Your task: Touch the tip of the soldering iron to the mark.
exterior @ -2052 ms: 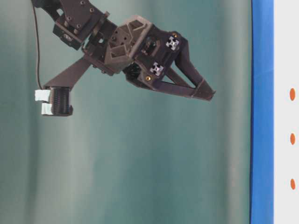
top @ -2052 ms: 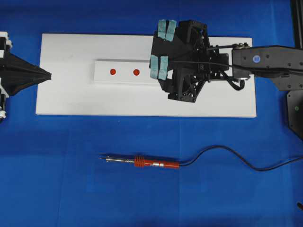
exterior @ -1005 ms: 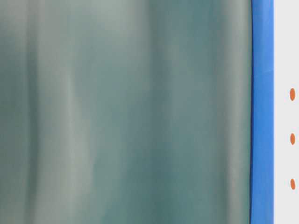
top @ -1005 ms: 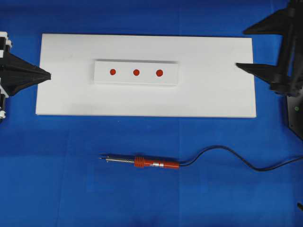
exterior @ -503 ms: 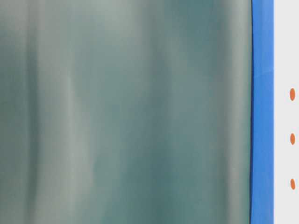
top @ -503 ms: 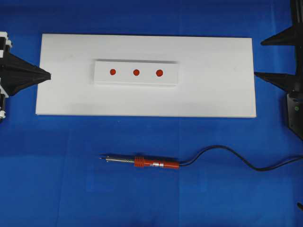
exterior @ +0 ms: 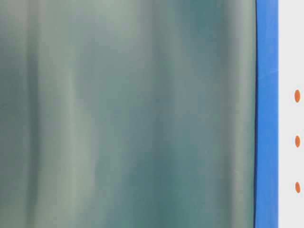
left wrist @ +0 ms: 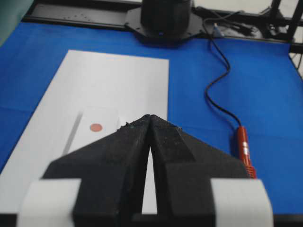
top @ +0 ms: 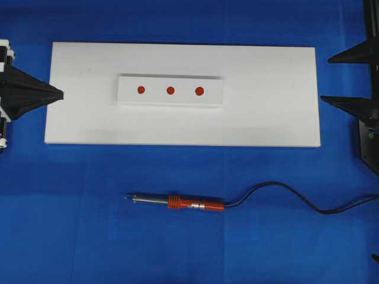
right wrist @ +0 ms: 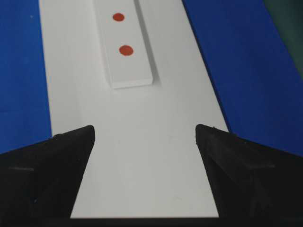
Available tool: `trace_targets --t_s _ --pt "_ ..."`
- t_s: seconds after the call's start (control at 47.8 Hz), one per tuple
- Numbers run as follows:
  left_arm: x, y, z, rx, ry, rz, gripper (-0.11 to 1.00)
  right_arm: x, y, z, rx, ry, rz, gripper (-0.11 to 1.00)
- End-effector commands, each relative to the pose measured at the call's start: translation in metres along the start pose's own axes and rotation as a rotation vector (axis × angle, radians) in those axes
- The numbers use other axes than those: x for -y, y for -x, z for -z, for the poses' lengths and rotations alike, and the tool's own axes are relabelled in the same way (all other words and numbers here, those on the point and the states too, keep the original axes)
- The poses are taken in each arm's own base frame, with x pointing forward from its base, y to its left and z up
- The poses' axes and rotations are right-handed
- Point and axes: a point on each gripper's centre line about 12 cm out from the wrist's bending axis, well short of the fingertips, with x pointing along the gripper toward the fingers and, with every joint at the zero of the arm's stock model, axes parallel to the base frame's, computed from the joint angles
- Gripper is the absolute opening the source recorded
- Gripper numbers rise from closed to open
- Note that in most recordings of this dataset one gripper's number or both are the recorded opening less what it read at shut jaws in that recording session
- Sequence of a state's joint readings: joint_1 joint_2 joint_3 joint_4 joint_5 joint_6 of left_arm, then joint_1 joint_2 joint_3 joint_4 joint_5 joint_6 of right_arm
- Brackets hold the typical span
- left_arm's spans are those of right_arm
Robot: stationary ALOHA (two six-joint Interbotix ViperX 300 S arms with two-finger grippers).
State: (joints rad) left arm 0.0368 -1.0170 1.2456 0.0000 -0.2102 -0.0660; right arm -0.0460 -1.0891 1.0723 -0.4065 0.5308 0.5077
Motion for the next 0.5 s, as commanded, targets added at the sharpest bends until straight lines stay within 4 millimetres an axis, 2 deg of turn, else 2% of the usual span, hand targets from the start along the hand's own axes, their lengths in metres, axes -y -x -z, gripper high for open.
trace_targets --t_s 0.0,0.482 --pt "-0.0002 -0.0012 -0.0056 0.019 0.0 -0.002 0.0 -0.0008 0.0003 -0.0045 0.016 -0.005 -0.005 0.77" --pt "-0.0003 -0.0013 -0.0041 0.011 -0.001 -0.002 0.0 -0.0012 0.0 -0.0057 0.026 -0.007 -0.01 0.77"
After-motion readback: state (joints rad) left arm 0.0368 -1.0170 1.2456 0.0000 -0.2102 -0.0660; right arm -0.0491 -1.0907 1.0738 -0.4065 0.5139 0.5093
